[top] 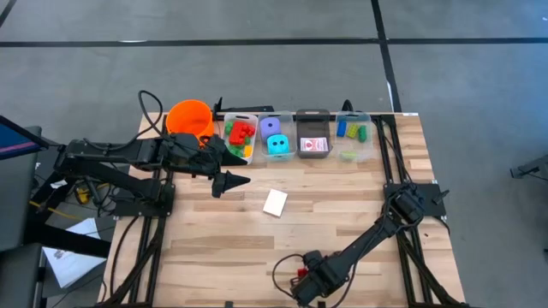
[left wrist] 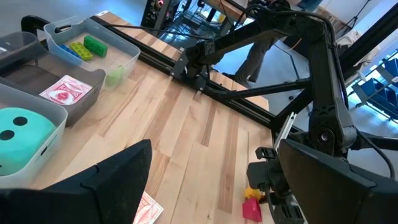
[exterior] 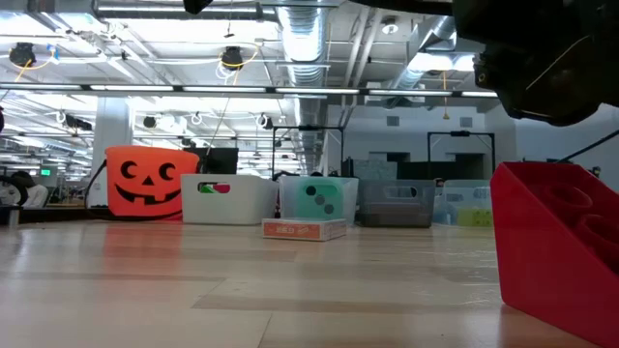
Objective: Pick & Place Toys
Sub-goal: Put the yellow game piece into the right transparent bin
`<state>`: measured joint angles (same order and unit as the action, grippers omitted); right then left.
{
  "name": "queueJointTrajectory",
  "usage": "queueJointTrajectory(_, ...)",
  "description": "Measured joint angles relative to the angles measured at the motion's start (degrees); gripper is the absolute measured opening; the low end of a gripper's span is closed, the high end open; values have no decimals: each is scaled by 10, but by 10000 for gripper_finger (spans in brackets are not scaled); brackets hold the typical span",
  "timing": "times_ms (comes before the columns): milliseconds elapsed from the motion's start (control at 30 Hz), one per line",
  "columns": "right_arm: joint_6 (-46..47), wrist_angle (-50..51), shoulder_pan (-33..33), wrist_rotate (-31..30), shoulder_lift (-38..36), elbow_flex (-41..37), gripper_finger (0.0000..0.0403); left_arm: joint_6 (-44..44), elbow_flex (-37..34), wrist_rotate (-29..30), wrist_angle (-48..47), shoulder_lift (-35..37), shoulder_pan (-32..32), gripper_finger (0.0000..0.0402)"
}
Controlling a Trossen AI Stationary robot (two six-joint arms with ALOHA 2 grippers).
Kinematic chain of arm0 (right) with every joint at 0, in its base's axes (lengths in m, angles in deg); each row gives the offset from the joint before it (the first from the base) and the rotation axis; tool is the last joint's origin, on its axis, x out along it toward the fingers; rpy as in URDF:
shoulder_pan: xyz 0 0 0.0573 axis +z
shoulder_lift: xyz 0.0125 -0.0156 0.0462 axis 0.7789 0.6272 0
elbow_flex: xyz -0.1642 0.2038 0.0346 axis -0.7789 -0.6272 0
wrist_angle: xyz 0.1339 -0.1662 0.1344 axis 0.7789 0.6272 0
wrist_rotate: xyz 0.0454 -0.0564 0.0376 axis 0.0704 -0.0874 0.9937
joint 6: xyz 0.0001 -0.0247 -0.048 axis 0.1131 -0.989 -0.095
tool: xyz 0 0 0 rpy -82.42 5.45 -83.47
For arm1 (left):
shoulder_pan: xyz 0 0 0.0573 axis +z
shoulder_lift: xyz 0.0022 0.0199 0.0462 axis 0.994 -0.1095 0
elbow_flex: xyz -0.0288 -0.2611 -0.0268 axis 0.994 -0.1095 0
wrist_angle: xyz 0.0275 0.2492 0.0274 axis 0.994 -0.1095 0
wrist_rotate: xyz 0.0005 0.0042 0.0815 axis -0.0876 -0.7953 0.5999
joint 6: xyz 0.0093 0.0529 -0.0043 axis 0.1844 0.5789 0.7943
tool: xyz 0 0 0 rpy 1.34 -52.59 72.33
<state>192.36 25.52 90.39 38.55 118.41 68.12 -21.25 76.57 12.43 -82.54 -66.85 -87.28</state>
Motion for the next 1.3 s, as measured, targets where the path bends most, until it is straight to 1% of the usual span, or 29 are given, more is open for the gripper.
queueJointTrajectory(33,-2,0,-1,0,0,0,92,0,0,0,0,0,0,343)
queueJointTrajectory(67,-8,-1,-1,1,-2,0,89,0,0,0,0,0,0,343)
queueJointTrajectory(200,-29,4,-4,8,-20,0,90,0,0,0,0,0,0,343)
queueJointTrajectory(333,-39,31,-10,7,-56,0,90,0,0,0,0,0,0,343)
queueJointTrajectory(533,-39,94,-34,-30,-128,0,99,0,0,0,0,0,0,343)
queueJointTrajectory(633,-39,129,-51,-64,-167,0,95,0,0,0,0,0,0,343)
queueJointTrajectory(700,-39,155,-64,-98,-194,0,91,-3,0,0,0,0,0,343)
queueJointTrajectory(933,-46,261,-127,-213,-275,0,94,-4,0,0,0,0,0,343)
queueJointTrajectory(1000,-60,293,-150,-235,-292,0,98,-4,0,0,0,0,0,343)
queueJointTrajectory(1167,-123,356,-216,-288,-324,0,93,8,0,0,0,0,0,343)
queueJointTrajectory(1300,-194,397,-283,-356,-334,0,94,42,0,6,0,0,4,343)
